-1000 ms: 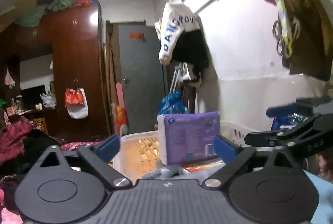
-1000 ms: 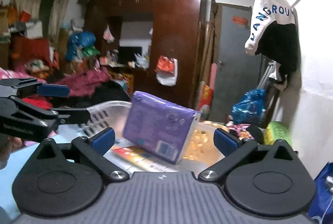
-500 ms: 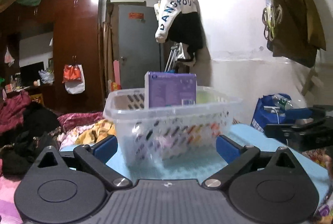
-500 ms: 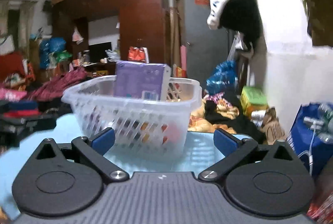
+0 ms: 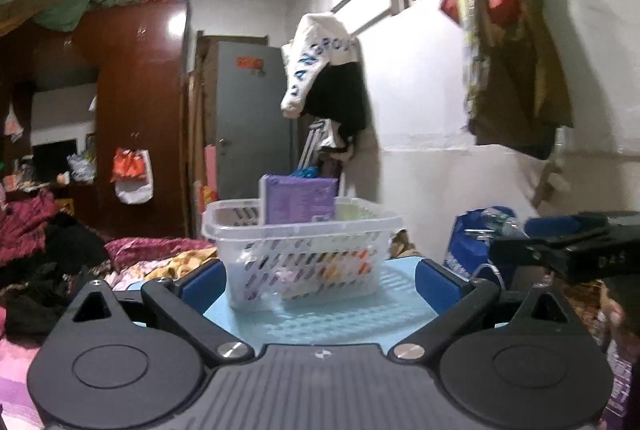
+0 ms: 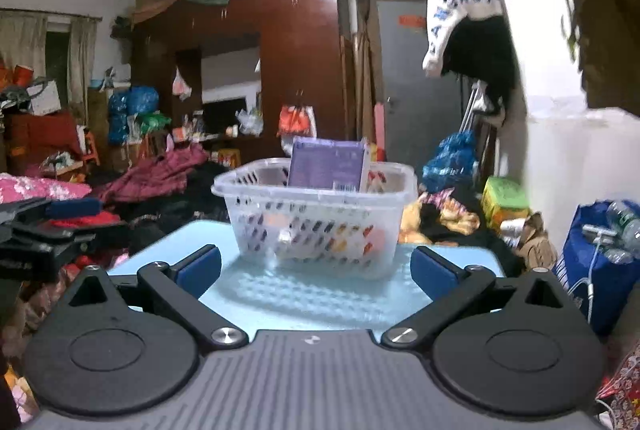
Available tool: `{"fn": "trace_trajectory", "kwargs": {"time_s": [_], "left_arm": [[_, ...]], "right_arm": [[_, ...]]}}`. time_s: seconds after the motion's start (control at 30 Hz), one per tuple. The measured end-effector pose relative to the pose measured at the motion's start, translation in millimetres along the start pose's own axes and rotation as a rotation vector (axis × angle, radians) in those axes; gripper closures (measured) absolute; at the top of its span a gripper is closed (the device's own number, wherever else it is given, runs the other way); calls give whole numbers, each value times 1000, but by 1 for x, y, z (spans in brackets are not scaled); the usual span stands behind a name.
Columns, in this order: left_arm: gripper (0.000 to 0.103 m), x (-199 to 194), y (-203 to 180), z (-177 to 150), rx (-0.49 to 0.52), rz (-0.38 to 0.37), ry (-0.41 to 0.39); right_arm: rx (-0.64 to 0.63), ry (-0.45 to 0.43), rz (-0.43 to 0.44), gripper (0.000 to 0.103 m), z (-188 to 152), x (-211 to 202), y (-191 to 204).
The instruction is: Organize objects
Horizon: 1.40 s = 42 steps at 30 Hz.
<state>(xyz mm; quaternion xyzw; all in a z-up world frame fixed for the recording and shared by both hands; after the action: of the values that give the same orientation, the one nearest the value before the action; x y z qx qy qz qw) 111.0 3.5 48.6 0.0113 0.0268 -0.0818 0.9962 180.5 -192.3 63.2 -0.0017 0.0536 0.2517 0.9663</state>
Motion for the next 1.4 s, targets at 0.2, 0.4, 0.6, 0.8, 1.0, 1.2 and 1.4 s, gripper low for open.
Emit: {"fn": "trace_trajectory", "kwargs": {"time_s": [0.2, 0.4, 0.6, 0.8, 1.0, 1.2, 1.4], "left_arm": [[1, -4, -4, 9, -2, 18, 26], [1, 0, 1, 11, -9, 61, 46], [1, 8, 3, 7, -13, 64, 71], [1, 9, 2, 4, -3, 61, 82], [1, 8, 0, 3, 6, 63, 87], [1, 10, 0, 2, 7, 65, 92], [1, 11, 0, 3, 7, 65, 93]], "right_arm": [[0, -18, -10, 0, 6, -1, -1], [31, -10, -17, 0, 4, 3, -7], [30, 12, -13, 0, -2, 7, -6], [40, 22, -11, 0, -5, 7, -8], [48, 26, -13, 0, -7, 7, -11], [47, 28, -16, 0, -7, 7, -11], [47, 26, -18, 0, -7, 6, -12]]}}
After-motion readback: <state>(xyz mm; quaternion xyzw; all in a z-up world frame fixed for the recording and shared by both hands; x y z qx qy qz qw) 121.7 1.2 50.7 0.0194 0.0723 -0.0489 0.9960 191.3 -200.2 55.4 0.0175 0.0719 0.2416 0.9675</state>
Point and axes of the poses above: each gripper's, at about its wrist camera, not at the fingertips, and x roughly the way its jaws point, y to its left, z to its top, the point moved 9 cm from there along x, roughly the way its jaws point, and after that the axes turned 6 degrees about -y, right-handed, at the moved point
